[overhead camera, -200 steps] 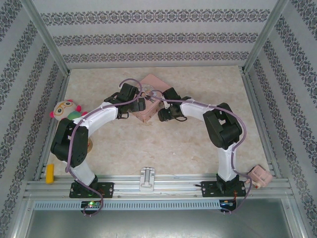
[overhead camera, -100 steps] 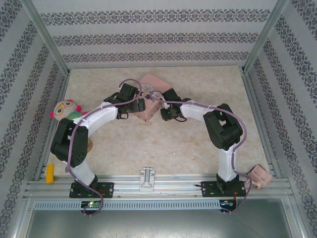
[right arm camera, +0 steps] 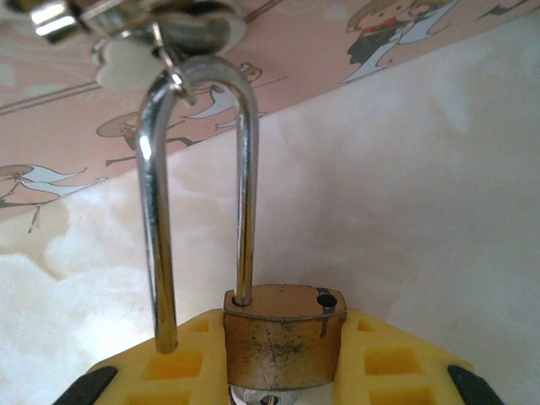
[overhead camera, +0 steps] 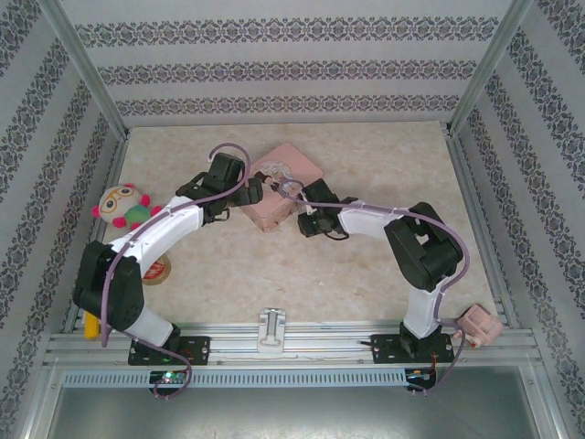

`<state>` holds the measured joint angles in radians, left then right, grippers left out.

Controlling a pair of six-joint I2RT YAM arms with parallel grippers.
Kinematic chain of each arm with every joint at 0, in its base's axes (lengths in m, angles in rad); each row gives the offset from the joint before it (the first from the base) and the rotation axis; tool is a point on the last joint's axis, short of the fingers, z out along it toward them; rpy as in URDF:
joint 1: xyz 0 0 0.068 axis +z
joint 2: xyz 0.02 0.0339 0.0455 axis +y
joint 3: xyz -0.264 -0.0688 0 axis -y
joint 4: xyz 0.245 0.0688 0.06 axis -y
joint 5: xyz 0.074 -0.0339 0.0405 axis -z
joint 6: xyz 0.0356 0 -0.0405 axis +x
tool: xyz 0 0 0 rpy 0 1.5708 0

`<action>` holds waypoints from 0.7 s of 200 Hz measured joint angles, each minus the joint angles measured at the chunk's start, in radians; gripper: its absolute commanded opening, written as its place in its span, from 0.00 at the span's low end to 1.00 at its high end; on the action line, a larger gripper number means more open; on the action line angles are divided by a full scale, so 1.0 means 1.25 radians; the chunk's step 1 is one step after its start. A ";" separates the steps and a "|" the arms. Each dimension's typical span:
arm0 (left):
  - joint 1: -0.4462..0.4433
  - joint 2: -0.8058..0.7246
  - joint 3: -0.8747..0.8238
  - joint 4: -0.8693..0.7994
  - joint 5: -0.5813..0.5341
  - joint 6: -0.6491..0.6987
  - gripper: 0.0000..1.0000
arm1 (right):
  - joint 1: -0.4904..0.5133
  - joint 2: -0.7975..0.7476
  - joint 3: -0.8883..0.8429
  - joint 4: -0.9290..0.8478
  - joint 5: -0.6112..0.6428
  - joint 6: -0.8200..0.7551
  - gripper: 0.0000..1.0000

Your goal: Unlock the padlock with the key

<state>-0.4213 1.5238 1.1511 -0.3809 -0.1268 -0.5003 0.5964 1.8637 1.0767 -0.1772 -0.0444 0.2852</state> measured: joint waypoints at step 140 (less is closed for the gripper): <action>-0.123 0.023 -0.085 0.060 -0.168 0.045 0.99 | 0.007 -0.088 -0.152 0.128 -0.059 0.208 0.00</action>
<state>-0.5755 1.5532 1.0454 -0.3065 -0.3370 -0.4438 0.6048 1.7542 0.8871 -0.0170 -0.1181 0.5453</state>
